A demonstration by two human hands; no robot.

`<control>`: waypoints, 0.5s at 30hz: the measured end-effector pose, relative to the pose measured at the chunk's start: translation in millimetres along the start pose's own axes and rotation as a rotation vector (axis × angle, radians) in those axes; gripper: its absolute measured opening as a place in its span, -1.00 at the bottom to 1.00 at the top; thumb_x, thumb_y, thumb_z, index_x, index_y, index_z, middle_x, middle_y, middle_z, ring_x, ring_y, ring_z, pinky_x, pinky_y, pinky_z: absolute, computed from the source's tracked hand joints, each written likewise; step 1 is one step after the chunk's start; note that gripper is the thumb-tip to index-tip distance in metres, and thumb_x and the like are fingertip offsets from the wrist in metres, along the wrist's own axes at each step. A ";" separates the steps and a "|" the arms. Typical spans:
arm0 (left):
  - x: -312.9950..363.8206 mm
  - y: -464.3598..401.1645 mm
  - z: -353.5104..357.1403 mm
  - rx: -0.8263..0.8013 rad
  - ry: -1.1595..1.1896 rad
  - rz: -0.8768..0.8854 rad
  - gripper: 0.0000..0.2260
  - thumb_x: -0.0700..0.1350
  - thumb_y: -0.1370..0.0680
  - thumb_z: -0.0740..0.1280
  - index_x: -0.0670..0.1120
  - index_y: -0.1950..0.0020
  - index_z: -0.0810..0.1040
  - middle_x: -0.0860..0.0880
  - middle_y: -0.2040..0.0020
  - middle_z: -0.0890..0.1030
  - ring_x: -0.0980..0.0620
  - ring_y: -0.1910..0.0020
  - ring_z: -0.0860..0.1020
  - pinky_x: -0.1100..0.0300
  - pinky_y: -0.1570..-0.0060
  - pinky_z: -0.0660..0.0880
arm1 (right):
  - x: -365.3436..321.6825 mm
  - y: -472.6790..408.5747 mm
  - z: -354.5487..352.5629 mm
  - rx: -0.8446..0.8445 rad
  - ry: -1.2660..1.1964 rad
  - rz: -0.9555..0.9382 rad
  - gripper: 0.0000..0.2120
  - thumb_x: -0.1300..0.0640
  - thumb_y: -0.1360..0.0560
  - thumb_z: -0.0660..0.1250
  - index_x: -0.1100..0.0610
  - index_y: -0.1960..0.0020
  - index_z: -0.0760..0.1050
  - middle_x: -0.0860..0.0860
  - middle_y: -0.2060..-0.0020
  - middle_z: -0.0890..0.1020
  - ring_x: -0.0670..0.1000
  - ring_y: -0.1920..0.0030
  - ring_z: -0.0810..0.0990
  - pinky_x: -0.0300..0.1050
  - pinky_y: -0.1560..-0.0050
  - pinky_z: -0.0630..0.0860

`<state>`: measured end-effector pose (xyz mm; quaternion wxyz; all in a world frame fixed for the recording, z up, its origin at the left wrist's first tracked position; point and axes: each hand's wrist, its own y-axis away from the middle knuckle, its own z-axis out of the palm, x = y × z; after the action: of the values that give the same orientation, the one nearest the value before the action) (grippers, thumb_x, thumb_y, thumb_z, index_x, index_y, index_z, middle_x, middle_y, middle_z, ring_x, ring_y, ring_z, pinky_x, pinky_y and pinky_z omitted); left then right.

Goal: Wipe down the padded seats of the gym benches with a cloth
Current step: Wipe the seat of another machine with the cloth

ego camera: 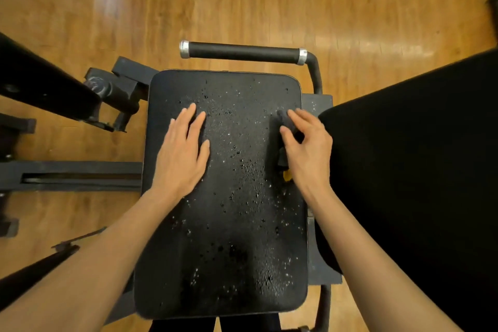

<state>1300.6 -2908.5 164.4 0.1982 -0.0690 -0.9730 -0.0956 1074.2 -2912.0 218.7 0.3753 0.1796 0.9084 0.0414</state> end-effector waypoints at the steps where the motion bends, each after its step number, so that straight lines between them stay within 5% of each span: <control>1: -3.5 -0.9 4.7 0.005 -0.011 0.015 -0.50 -0.08 -0.67 0.17 -0.14 -0.60 0.18 -0.11 -0.62 0.12 -0.07 -0.61 0.08 0.04 -0.58 -0.05 | -0.8 -11.5 3.5 0.024 0.012 0.005 -0.61 0.12 -0.59 0.32 0.08 -0.41 0.46 -0.03 -0.40 0.44 -0.07 -0.43 0.32 -0.34 -0.36 0.10; 5: -8.9 -1.1 13.5 0.033 -0.038 0.032 -0.49 -0.02 -0.67 0.09 -0.13 -0.60 0.15 -0.09 -0.63 0.09 -0.06 -0.61 0.07 0.06 -0.58 -0.05 | -8.1 -58.9 18.3 0.134 0.039 -0.080 -0.65 0.17 -0.59 0.31 0.13 -0.37 0.49 0.02 -0.40 0.41 -0.01 -0.44 0.29 -0.67 -0.16 0.04; 11: -9.0 -2.5 14.5 0.048 -0.024 0.032 -0.47 -0.03 -0.64 0.11 -0.12 -0.60 0.17 -0.08 -0.63 0.11 -0.05 -0.61 0.08 0.10 -0.58 -0.07 | 1.3 -110.4 52.9 0.176 0.133 -0.195 -0.67 0.12 -0.60 0.27 0.14 -0.34 0.52 0.00 -0.36 0.49 0.02 -0.40 0.34 -0.09 -0.37 0.35; 15: -9.5 -2.9 15.0 0.045 -0.042 0.029 -0.47 -0.03 -0.63 0.11 -0.12 -0.60 0.17 -0.09 -0.62 0.11 -0.06 -0.61 0.08 0.15 -0.58 -0.12 | 13.3 -100.0 65.9 0.251 0.091 -0.274 -0.65 0.13 -0.62 0.24 0.19 -0.38 0.48 0.02 -0.36 0.50 0.04 -0.45 0.35 -0.07 -0.46 0.29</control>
<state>1303.3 -2909.0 146.5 0.1808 -0.0807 -0.9777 -0.0694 1081.9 -3004.4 141.8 0.3105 0.0976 0.9384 -0.1156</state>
